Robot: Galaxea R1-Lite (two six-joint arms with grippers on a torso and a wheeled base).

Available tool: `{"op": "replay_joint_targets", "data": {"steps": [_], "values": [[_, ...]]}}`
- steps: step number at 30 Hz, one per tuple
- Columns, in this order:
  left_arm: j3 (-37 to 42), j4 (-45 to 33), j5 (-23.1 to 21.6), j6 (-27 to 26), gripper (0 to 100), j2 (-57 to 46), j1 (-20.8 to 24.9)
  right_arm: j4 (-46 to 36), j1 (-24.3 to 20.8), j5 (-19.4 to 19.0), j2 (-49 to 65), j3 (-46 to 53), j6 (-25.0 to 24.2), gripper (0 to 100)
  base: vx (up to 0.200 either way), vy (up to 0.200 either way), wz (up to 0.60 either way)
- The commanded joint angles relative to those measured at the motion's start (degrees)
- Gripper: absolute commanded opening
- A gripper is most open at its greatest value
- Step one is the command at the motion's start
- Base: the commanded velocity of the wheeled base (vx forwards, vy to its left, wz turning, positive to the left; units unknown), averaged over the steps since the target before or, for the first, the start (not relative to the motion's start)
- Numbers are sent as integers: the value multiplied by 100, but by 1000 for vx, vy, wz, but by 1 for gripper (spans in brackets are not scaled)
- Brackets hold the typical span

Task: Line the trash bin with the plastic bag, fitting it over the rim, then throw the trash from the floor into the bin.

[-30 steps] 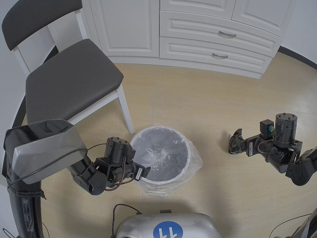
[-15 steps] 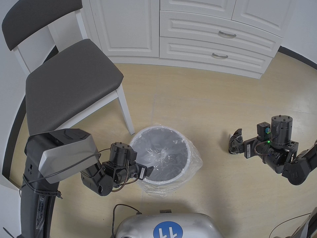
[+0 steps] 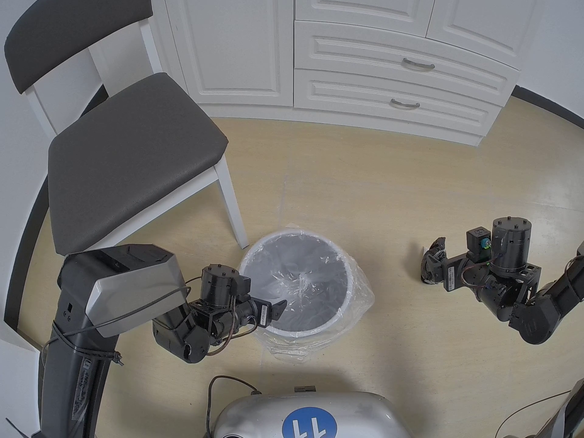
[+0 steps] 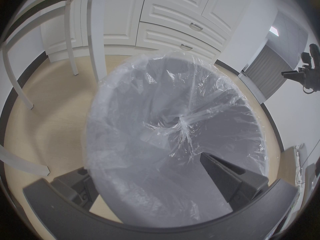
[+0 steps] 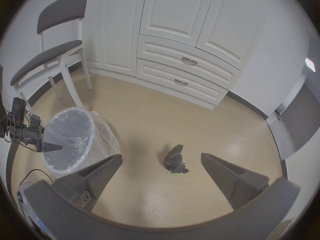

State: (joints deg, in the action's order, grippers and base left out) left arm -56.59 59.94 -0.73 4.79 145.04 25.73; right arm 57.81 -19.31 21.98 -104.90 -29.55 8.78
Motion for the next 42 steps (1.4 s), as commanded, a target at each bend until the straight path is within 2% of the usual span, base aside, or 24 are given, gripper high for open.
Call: {"op": "replay_joint_targets", "data": {"steps": [1,11,20,23,28,36,37,38,42], "values": [[104,114,20,4,100,-73,-25,20,-3,-1,-110,28,10,100,0,0,0],[737,44,-138,57,100,-1145,-77,46,-143,-27,31,248,177,100,0,0,0],[1862,141,-138,57,100,-2129,-148,960,-257,-71,277,837,476,100,0,0,0],[2337,149,-129,154,100,-2604,-165,864,-266,-36,637,951,467,100,0,0,0],[3347,308,-138,356,100,-3694,-174,-165,-275,-45,1639,819,195,100,0,0,0],[4569,299,-120,338,100,-5267,-60,-2362,-143,-80,3019,476,-421,100,0,0,0],[4587,299,-120,338,100,-5293,-60,-2397,-143,-97,3037,476,-429,100,0,0,0],[4762,246,-120,330,100,-5689,-60,-2713,-143,-159,3186,485,-640,100,0,0,0],[4912,-79,-120,338,100,-6401,-69,-2757,-178,-440,3221,547,-1256,100,0,0,0]]}}
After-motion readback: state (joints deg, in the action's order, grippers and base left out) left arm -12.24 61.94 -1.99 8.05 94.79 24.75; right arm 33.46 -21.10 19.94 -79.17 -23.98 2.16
